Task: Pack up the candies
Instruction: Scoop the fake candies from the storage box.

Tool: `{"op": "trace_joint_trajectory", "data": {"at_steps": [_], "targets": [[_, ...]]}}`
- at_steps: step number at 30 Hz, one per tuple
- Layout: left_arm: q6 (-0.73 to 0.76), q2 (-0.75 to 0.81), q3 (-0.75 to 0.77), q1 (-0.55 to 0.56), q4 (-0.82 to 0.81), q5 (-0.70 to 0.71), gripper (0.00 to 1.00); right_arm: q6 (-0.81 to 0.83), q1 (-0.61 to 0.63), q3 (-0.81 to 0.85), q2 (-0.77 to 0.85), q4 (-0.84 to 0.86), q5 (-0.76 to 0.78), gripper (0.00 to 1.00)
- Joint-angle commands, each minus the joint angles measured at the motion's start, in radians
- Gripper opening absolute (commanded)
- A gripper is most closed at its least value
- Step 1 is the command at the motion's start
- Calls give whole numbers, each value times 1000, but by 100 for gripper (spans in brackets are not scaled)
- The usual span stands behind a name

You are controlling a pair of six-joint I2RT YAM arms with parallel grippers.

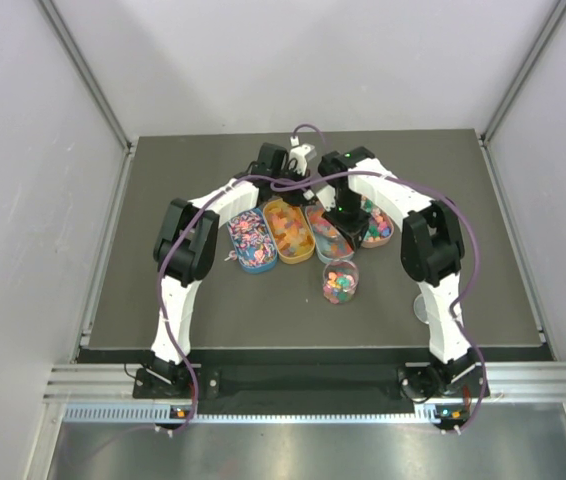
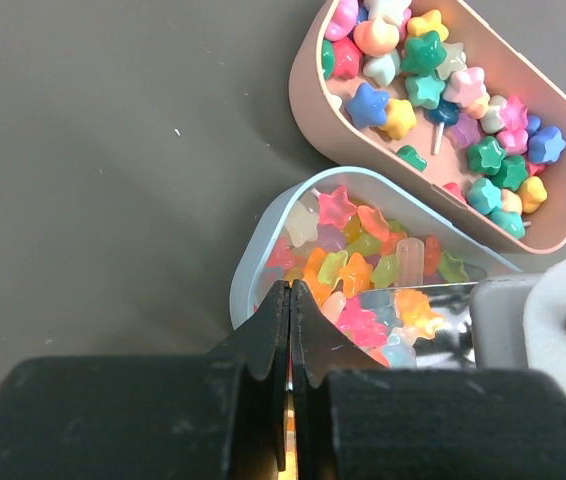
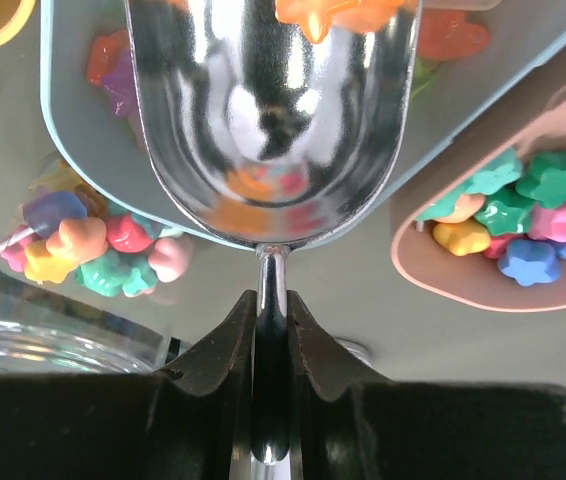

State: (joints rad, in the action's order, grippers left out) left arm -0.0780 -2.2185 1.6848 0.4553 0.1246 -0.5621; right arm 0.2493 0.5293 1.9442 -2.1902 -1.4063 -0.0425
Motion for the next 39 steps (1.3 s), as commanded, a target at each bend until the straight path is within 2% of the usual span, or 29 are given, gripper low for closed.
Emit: {"op": "trace_joint_trajectory", "data": {"at_steps": [1,11,19,34,39], "targets": [[26,-1,-8,31,-42,-38,0,-45,49,-36,45,9,-39,0],[27,10,-10,34,-45,-42,0,-87,46,-102,106,18,-79,0],[27,2,-2,36,-45,-45,0,-143,29,-90,96,15,-158,0],[0,-20,-2,37,-62,-74,0,-183,35,58,-26,47,-80,0],[-19,-33,9,37,-75,-84,0,-186,64,-33,-11,49,-86,0]]}}
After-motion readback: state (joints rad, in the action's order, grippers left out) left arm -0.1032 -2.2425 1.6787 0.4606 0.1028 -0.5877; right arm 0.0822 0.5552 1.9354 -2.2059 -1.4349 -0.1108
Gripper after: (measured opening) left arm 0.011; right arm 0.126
